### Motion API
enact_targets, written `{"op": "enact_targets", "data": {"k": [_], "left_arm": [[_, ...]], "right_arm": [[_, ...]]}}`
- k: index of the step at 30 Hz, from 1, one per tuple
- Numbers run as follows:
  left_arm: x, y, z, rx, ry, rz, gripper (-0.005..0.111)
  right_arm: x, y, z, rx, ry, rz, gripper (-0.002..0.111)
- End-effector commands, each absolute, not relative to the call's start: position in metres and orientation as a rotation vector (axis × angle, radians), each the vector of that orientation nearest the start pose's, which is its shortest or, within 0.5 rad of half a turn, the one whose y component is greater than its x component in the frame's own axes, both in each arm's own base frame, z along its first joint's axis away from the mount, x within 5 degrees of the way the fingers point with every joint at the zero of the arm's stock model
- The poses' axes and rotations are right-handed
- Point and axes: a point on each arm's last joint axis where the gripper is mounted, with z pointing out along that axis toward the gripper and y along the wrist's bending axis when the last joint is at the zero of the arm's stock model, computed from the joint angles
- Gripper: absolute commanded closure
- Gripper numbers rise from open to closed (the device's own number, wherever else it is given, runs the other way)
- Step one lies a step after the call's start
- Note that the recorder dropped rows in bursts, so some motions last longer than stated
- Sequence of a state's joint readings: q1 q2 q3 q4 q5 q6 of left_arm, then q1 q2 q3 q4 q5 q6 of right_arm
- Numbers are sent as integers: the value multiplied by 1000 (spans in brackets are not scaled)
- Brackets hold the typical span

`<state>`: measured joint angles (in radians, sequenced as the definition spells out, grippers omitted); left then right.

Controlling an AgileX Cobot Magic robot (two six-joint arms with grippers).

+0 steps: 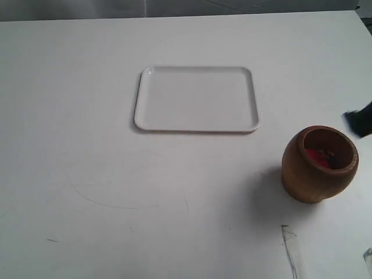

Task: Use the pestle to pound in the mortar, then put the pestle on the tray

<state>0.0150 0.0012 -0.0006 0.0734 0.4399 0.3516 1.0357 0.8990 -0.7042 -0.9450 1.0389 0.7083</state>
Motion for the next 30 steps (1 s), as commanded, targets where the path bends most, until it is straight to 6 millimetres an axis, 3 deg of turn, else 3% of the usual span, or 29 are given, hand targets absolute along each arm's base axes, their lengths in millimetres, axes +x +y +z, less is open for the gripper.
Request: {"op": "enact_targets", "data": {"k": [1, 3, 4, 7, 11, 18, 23, 30], "left_arm": [[51, 3, 174, 361, 1897, 302, 107], [51, 3, 174, 361, 1897, 302, 107], [51, 3, 174, 361, 1897, 302, 107], [51, 3, 174, 361, 1897, 302, 107], [51, 3, 174, 361, 1897, 302, 107], [51, 3, 174, 361, 1897, 302, 107], [51, 3, 174, 361, 1897, 302, 107], [51, 3, 174, 361, 1897, 302, 107]], "right_arm": [[105, 153, 314, -820, 1950, 581, 108], [98, 167, 326, -784, 1768, 834, 108], [94, 171, 336, -806, 1631, 882, 108], [91, 175, 355, -932, 1355, 778, 108], [108, 165, 365, -927, 1391, 614, 108], [146, 132, 370, -705, 1461, 448, 108], [162, 113, 379, -512, 1438, 434, 108], [183, 73, 374, -398, 1517, 194, 108]]}}
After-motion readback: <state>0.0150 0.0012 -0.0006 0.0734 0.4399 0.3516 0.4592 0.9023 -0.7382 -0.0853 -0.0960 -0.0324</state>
